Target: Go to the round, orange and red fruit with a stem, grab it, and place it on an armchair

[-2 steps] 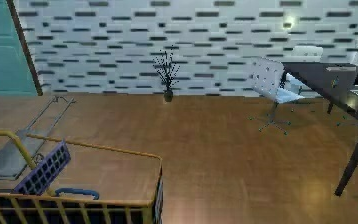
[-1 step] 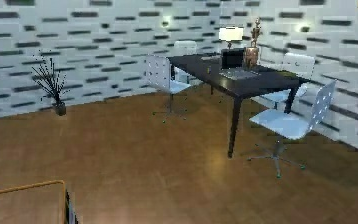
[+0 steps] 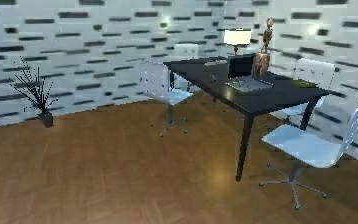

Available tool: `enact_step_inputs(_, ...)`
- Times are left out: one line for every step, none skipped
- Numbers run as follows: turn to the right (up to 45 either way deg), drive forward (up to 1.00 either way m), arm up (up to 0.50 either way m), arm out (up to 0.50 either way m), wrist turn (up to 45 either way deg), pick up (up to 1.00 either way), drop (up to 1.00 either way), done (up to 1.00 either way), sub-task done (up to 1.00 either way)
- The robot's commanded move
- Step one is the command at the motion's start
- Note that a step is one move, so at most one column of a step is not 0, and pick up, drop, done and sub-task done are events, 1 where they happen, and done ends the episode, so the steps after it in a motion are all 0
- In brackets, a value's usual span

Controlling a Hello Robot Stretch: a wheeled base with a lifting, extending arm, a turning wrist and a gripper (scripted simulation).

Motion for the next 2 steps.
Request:
enact_step_inputs(-18.0,0.00,0.00,0.00,0.0,0.00,0.00,0.00,0.00)
enact_step_inputs(0.0,0.85,0.00,0.00,0.0,0.00,0.00,0.00,0.00)
